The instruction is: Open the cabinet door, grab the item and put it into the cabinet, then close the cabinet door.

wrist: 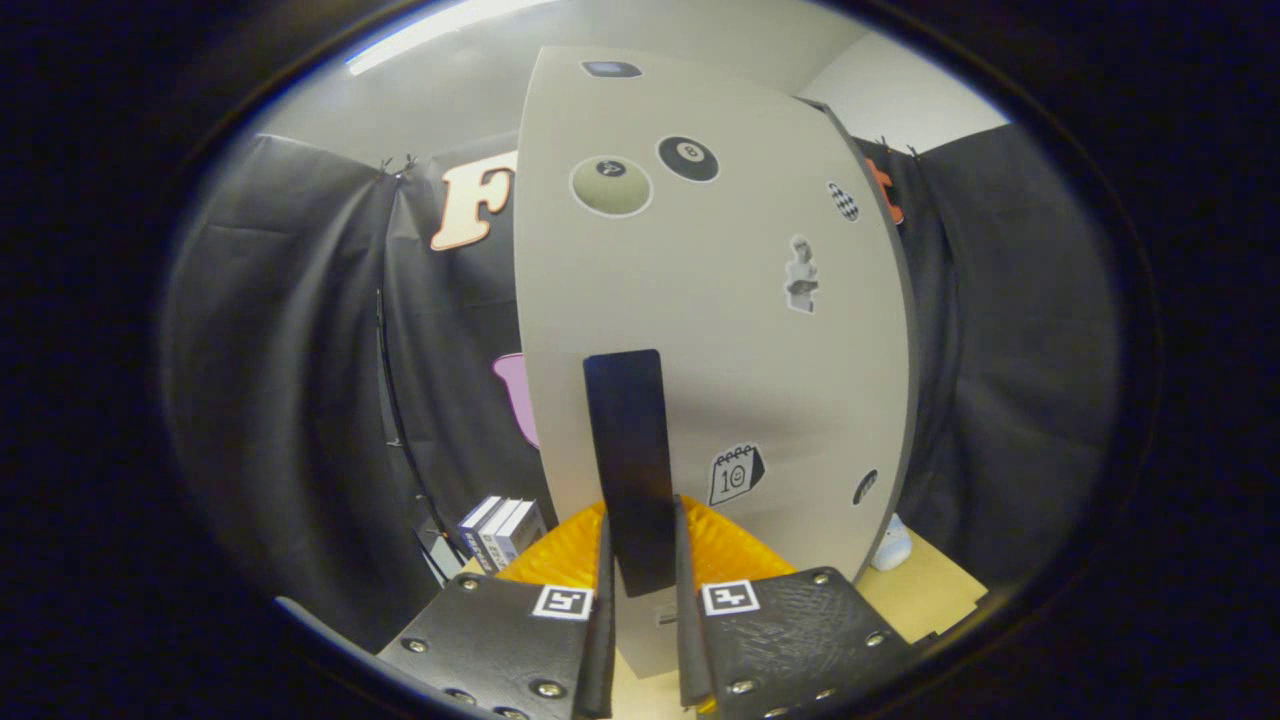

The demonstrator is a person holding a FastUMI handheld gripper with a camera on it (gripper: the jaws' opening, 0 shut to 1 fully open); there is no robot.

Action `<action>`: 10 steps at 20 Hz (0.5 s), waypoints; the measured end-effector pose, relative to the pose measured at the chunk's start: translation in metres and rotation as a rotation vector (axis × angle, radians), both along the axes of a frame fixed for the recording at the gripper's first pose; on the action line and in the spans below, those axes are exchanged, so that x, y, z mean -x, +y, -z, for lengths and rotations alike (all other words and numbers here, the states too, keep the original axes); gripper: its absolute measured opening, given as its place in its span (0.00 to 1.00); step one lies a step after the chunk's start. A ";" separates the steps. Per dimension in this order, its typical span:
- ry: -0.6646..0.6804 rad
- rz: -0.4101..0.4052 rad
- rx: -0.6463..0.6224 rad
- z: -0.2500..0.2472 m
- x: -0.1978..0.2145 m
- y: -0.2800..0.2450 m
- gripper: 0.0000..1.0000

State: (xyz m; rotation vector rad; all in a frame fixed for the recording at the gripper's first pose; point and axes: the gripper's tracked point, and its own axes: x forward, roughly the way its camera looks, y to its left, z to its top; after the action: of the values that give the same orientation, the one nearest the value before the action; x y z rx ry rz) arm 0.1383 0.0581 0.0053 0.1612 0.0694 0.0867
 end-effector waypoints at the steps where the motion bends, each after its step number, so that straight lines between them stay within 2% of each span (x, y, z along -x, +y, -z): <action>1: -0.009 0.006 0.005 -0.001 0.006 -0.006 0.25; 5: -0.006 0.001 0.008 0.002 0.033 -0.028 0.25; 10: -0.003 0.031 0.020 0.002 0.066 -0.067 0.25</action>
State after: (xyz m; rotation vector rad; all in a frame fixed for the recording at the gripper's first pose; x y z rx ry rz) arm 0.0721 -0.0088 0.0036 0.1425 0.0647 0.0548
